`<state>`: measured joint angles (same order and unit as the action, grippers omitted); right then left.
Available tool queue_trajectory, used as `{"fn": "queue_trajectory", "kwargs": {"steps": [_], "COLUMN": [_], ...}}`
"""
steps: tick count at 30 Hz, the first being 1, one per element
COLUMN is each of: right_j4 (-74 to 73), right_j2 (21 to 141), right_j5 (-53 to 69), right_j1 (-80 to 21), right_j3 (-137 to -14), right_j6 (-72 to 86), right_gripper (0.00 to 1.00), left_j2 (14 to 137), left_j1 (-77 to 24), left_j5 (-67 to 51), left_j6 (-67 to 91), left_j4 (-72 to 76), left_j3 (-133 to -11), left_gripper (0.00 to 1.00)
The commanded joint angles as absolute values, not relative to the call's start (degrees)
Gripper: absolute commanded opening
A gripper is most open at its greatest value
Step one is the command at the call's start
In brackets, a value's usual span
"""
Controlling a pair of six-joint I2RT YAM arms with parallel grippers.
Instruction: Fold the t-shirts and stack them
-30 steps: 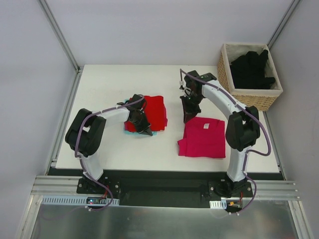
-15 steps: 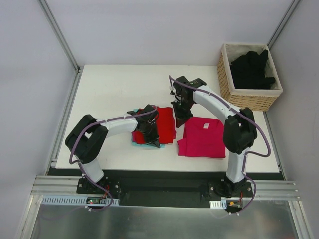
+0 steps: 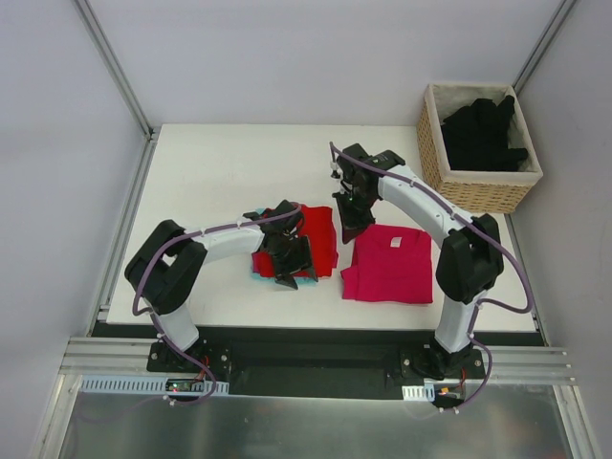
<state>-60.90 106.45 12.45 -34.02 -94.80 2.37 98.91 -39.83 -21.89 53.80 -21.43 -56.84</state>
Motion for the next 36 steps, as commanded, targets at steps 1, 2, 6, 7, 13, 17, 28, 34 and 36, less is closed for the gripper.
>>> {"fn": "queue_trajectory", "kwargs": {"steps": [1, 2, 6, 7, 13, 17, 28, 34, 36], "right_j4": [-63.54, -63.98, -64.69, -64.51, -59.87, -51.52, -47.9, -47.46, -46.94], "right_j2": [102.31, 101.52, 98.62, 97.83, 88.17, 79.91, 72.87, 69.96, 68.91], "right_j5": [9.33, 8.45, 5.01, 5.1, 7.46, 13.0, 14.5, 16.08, 18.0], "right_j1": [-34.28, -34.28, -33.67, -33.31, -29.1, -24.18, -20.4, -16.35, -14.77], "right_j3": [-96.5, -96.24, -93.09, -91.95, -80.0, -69.45, -58.72, -54.32, -53.62], "right_j6": [3.43, 3.78, 5.71, 6.5, 12.21, 14.06, 16.87, 16.96, 16.09], "right_gripper": [0.01, 0.01, 0.04, 0.04, 0.17, 0.26, 0.37, 0.36, 0.37], "left_j2": [95.46, 94.84, 89.32, 88.43, 83.76, 85.16, 91.93, 95.53, 95.28], "left_j1": [-40.43, -40.43, -40.43, -40.43, -40.52, -41.57, -42.71, -42.72, -42.8], "left_j5": [-21.89, -21.1, -18.99, -18.9, -21.43, -23.38, -27.6, -29.27, -28.83], "left_j6": [54.23, 53.71, 51.95, 51.51, 47.56, 42.55, 39.64, 39.99, 40.16], "left_j4": [-26.98, -27.5, -30.49, -31.89, -33.22, -32.35, -22.15, -20.39, -20.39], "left_j3": [-58.36, -58.53, -59.59, -60.29, -63.27, -64.95, -62.75, -63.98, -64.51], "left_gripper": [0.61, 0.61, 0.6, 0.6, 0.58, 0.58, 0.57, 0.55, 0.55]}}
